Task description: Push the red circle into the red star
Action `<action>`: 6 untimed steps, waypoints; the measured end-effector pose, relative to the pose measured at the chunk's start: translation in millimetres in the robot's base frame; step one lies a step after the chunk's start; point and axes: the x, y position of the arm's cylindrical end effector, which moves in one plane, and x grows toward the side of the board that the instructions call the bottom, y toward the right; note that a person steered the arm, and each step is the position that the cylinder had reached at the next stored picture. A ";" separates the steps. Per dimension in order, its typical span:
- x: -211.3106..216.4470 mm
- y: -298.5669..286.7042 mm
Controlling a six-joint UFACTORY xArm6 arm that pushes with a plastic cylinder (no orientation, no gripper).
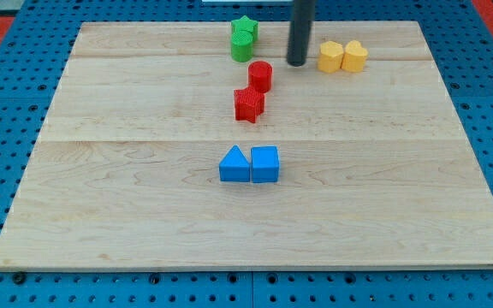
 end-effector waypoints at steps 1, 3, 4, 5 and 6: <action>24.8 -29.1; 47.0 -15.5; 47.9 12.4; 47.9 24.8; 47.9 24.8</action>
